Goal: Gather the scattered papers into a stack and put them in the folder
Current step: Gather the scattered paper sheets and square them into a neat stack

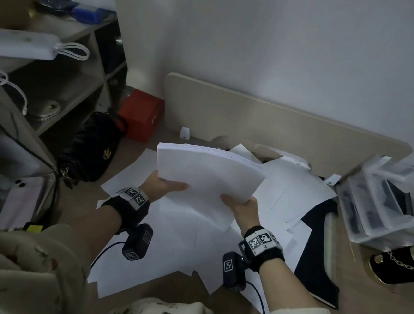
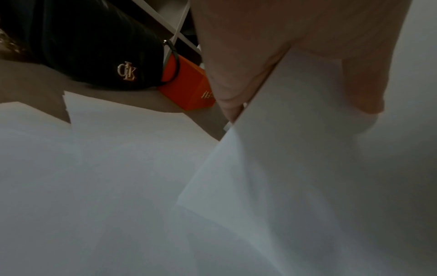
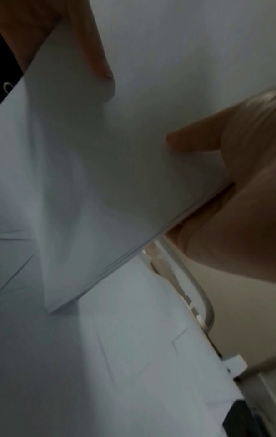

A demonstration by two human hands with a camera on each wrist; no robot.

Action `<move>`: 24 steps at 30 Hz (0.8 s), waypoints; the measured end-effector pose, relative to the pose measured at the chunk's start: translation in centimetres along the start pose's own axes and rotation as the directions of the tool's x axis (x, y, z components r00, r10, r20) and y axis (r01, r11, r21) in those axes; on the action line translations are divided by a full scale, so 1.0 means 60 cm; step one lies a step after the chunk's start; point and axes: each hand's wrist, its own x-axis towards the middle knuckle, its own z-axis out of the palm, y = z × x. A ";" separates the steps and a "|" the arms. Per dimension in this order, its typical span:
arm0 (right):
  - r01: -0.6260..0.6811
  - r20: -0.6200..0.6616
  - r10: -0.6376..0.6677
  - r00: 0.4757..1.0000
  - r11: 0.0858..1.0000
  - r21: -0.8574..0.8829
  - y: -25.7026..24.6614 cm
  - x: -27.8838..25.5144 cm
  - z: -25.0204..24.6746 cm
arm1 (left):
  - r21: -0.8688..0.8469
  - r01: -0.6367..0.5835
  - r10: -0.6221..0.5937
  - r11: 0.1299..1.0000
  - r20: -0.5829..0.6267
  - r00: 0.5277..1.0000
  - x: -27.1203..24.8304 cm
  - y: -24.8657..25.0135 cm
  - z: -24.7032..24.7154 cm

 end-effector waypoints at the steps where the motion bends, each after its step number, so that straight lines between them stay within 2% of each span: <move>1: -0.017 -0.003 0.017 1.000 1.000 -0.014 0.007 0.001 0.000 | 0.008 0.003 -0.003 1.000 0.010 1.000 0.001 -0.003 -0.001; 4: -0.022 -0.032 0.021 0.999 0.999 -0.031 0.012 0.002 0.008 | 0.017 -0.031 0.030 0.999 0.033 0.999 0.005 -0.002 0.005; 7: -0.019 -0.074 0.020 0.997 1.000 0.015 0.002 -0.002 0.021 | 0.003 -0.040 0.040 0.999 -0.012 0.999 0.008 0.000 0.016; 11: -0.016 -0.065 0.020 0.998 0.998 0.067 0.003 0.000 0.023 | -0.029 -0.035 0.034 0.999 -0.054 0.998 0.011 -0.007 0.011; 19: 0.090 -0.084 -0.080 0.993 0.989 0.117 -0.002 0.010 0.024 | -0.107 -0.045 0.031 0.993 -0.128 0.991 0.021 -0.007 0.014; 24: -0.024 -0.026 0.026 0.999 0.998 0.062 0.034 0.013 0.013 | -0.044 0.035 -0.038 0.998 -0.059 0.998 0.025 -0.026 0.002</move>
